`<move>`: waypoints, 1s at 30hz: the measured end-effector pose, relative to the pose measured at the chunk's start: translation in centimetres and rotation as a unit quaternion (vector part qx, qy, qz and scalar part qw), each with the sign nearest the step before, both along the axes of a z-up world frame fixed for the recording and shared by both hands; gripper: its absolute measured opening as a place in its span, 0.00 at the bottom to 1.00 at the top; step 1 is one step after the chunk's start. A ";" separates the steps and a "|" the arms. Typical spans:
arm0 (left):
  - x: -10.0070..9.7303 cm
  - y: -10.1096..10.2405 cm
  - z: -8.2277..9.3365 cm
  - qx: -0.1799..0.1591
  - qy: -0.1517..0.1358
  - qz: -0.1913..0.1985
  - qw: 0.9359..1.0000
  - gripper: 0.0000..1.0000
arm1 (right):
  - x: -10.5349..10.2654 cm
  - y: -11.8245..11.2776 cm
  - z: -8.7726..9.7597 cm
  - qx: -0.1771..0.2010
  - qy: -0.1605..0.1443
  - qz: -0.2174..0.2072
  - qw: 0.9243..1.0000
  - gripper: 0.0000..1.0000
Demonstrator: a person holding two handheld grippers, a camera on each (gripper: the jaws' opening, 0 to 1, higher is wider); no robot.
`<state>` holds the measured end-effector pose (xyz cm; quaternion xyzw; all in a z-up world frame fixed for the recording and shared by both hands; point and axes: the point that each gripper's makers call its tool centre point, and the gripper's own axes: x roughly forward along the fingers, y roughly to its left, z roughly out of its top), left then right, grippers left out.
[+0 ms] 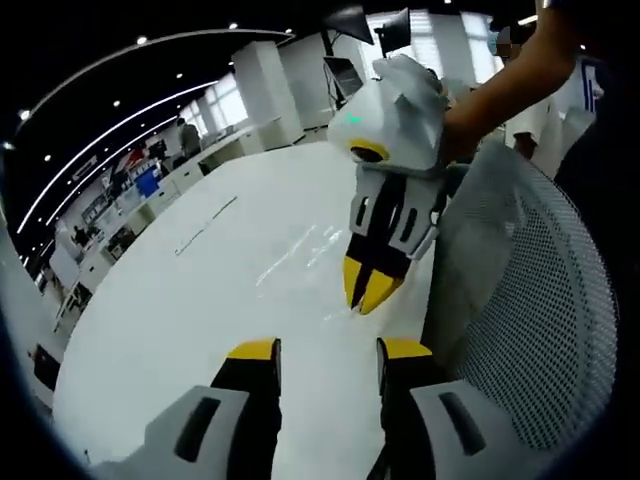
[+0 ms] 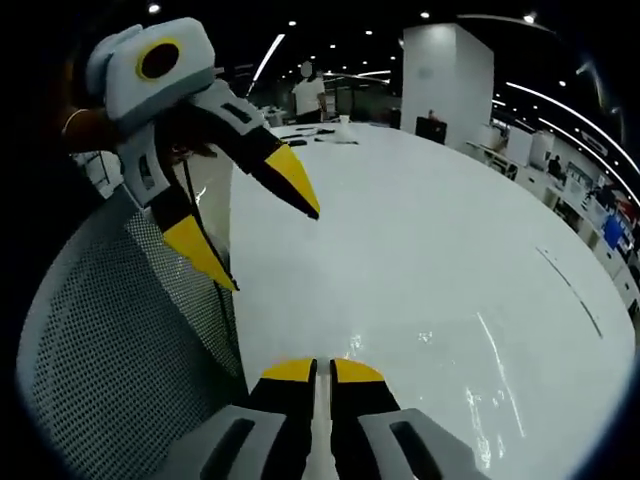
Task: Open the resealable bag by pulling the two sides of the seal apart until the entire bag opening is separated and visibly accessible.
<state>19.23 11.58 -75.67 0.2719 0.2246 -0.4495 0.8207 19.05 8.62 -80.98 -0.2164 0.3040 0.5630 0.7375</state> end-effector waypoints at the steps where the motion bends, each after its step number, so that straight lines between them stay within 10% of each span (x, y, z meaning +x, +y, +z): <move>1: -0.3 -0.4 -0.4 0.008 0.001 -0.020 1.000 0.33 | -0.3 0.1 0.2 0.003 0.001 0.004 1.000 0.01; 30: -2.2 -2.6 -3.2 0.123 -0.043 -0.144 0.981 0.10 | -3.1 1.2 1.3 -0.025 -0.007 0.045 0.999 0.01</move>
